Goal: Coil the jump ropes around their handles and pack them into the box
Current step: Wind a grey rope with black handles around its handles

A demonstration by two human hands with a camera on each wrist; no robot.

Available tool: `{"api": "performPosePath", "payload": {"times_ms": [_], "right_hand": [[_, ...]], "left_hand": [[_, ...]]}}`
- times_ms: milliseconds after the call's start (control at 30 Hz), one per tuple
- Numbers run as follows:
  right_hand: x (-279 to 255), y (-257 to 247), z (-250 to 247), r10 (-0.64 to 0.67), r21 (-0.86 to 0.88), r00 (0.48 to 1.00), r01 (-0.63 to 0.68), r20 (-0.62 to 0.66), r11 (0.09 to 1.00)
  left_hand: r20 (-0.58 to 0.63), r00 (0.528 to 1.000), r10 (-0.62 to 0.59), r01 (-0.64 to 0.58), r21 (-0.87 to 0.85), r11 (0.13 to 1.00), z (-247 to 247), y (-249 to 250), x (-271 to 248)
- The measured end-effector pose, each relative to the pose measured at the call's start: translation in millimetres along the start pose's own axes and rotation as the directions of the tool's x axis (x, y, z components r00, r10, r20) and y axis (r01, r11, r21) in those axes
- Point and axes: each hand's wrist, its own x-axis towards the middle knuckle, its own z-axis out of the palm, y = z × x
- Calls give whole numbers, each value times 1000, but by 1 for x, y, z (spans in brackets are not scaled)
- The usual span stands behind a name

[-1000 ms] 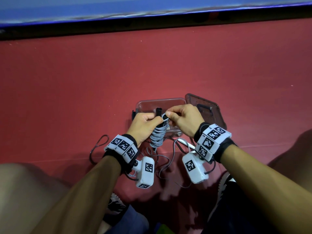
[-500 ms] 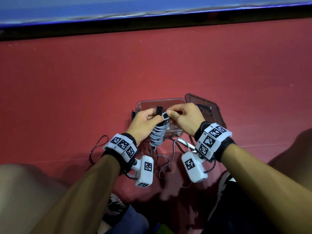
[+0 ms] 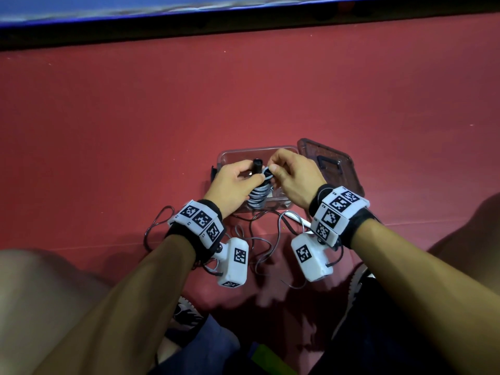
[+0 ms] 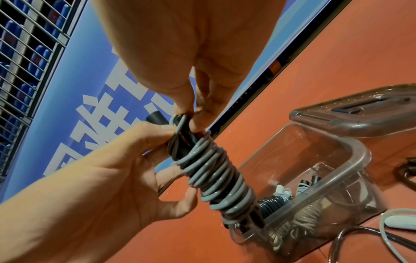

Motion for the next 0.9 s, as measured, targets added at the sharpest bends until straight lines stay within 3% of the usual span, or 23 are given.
{"api": "performPosePath", "payload": {"times_ms": [133, 300, 533, 733, 900], "right_hand": [[2, 1, 1, -27, -37, 999, 25, -37, 999], [2, -1, 2, -42, -26, 998, 40, -54, 999], [4, 4, 1, 74, 235, 996, -63, -41, 970], [4, 1, 1, 249, 405, 968, -242, 35, 882], [1, -6, -1, 290, 534, 954, -282, 71, 797]], "left_hand": [[9, 997, -80, 80, 4, 997, 3, 0, 0], [-51, 998, -33, 34, 21, 999, 2, 1, -1], [-69, 997, -19, 18, -19, 1000, 3, 6, -2], [-65, 998, -1, 1, 0, 1000, 3, 0, -2], [-52, 998, 26, -27, -13, 1000, 3, 1, -2]]}}
